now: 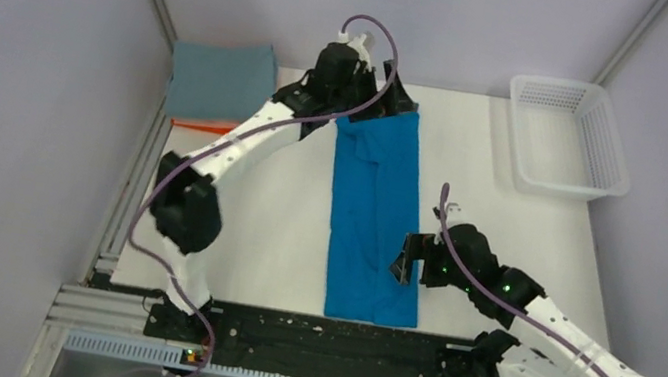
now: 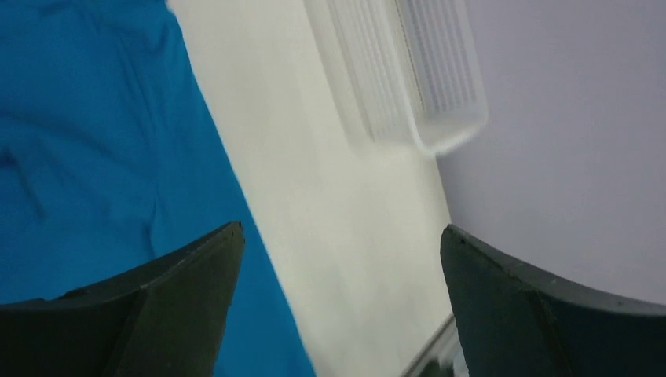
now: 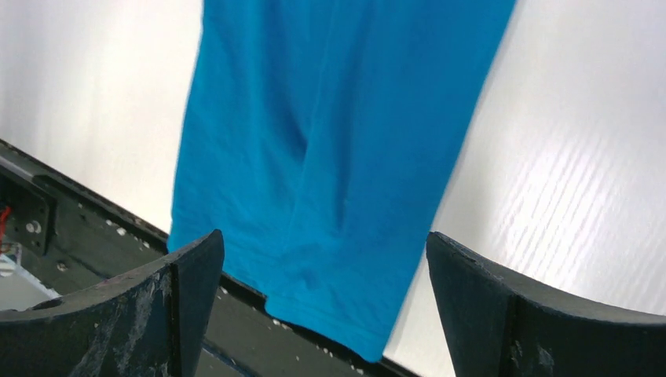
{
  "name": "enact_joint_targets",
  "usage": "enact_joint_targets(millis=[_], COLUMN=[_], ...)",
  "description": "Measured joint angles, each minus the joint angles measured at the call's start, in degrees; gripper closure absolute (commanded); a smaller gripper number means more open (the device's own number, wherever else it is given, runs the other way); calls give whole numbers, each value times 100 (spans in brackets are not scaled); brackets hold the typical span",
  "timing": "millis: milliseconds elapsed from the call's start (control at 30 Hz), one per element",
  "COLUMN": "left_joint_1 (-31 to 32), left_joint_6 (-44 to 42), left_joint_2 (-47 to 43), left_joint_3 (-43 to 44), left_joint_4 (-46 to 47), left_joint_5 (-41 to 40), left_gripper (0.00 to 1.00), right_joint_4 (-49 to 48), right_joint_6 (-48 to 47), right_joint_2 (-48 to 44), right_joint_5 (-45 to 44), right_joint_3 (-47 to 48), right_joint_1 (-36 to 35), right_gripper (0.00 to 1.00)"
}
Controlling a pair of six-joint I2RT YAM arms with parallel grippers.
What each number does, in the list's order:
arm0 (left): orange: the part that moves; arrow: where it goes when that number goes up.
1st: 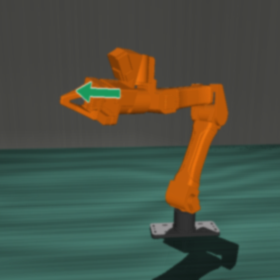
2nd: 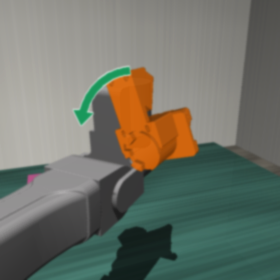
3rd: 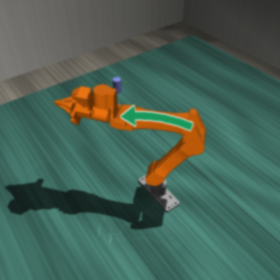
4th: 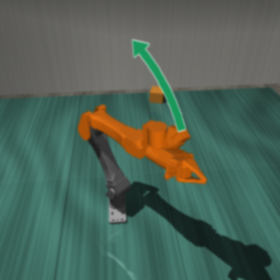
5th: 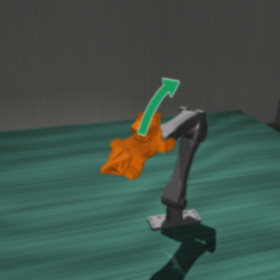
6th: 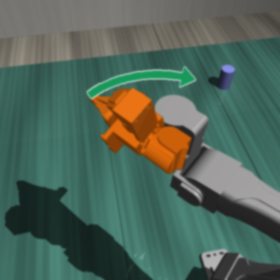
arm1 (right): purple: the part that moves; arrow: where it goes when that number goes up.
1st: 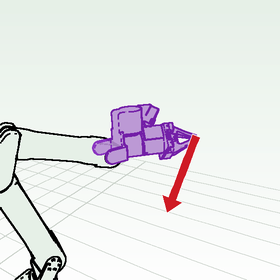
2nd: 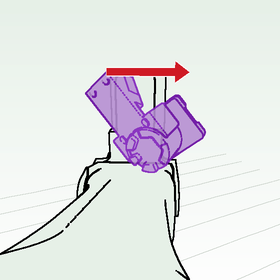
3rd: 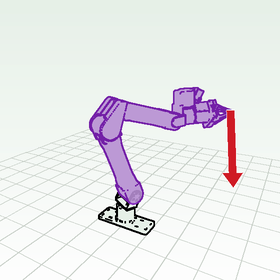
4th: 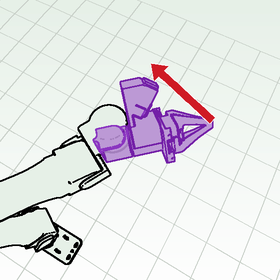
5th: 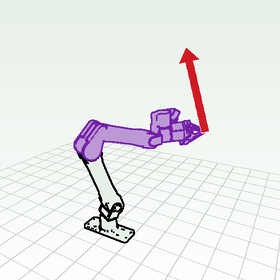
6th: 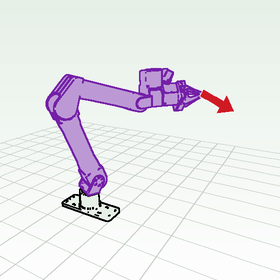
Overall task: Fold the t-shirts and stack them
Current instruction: Rotate the tshirt 95 degrees, then grab the bottom of the folded rectangular tshirt with both arms
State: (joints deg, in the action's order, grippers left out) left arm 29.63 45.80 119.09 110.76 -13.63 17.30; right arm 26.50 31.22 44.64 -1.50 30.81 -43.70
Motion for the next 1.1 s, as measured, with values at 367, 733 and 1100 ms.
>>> enact_joint_targets(millis=[367,733,1100], left_joint_1=[1582,2776,3143], left_joint_6=[-199,1078,1381], left_joint_2=[-4660,-4898,-3578], left_joint_3=[-6317,-8177,-7648], left_joint_4=[-518,-46,291], left_joint_5=[-933,-549,-234], left_gripper=[5,28,94], right_joint_4=[1364,1517,1333], right_joint_6=[535,1150,1408], right_joint_2=[-2,81,404], right_joint_5=[354,573,793], right_joint_3=[33,-352,-870], right_joint_1=[11,26,28], right_gripper=[11,28,61])
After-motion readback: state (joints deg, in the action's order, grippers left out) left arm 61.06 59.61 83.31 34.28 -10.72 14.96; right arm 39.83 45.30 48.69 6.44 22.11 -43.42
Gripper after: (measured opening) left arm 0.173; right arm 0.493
